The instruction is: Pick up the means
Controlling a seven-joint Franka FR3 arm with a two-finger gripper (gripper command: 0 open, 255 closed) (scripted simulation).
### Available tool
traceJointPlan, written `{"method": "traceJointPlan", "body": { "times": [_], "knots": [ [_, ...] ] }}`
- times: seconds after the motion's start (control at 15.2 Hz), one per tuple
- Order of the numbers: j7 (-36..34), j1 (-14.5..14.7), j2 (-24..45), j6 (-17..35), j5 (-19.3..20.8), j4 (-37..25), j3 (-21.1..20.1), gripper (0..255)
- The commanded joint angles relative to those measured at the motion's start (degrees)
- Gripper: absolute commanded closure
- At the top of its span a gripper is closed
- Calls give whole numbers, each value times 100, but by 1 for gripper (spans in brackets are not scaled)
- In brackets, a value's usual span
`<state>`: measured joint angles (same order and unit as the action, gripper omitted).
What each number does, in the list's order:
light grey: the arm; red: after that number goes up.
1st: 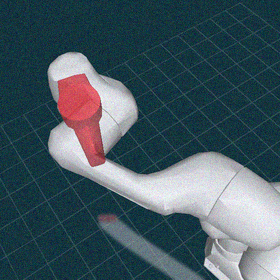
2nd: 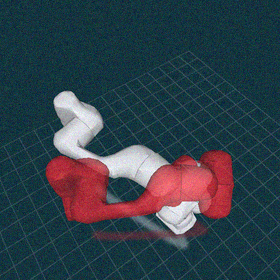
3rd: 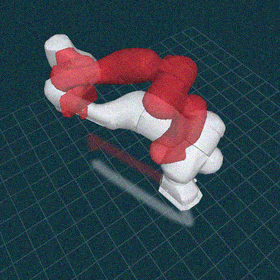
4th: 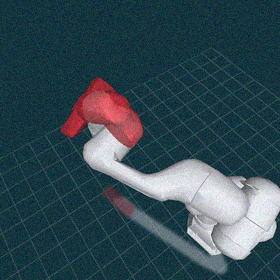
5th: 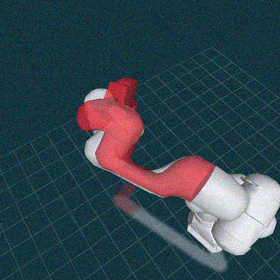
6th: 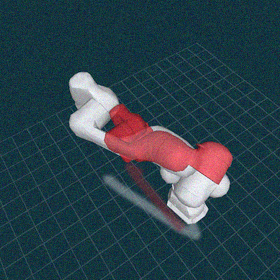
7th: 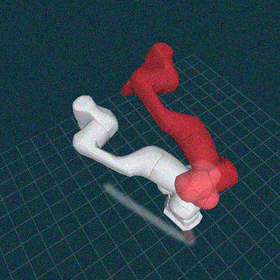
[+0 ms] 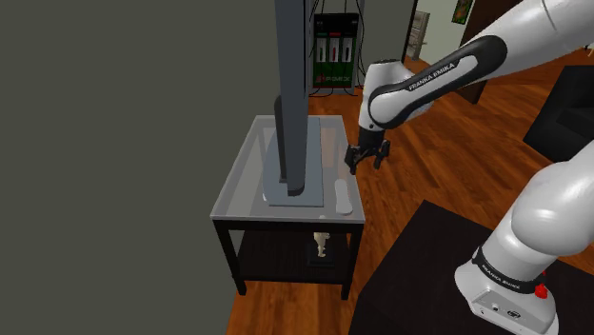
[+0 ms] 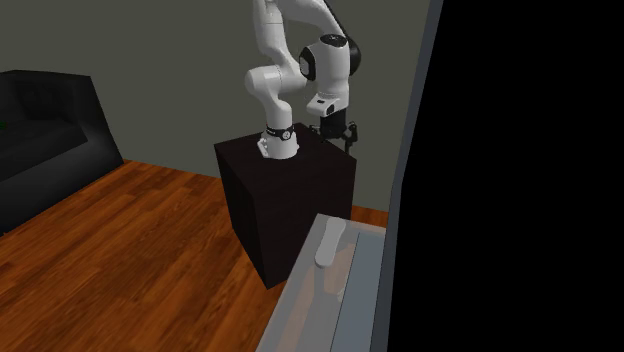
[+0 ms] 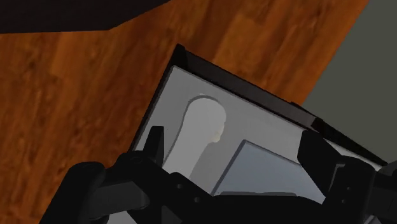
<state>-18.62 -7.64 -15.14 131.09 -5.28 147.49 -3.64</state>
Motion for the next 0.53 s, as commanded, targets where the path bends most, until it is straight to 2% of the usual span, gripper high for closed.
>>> {"method": "traceJointPlan", "body": {
  "times": [0.0,0.46],
  "knots": [
    [-186,-50,483,377,29,-137,-23,0],
    [-737,-211,2116,1490,200,-706,73,0]
  ]
}}
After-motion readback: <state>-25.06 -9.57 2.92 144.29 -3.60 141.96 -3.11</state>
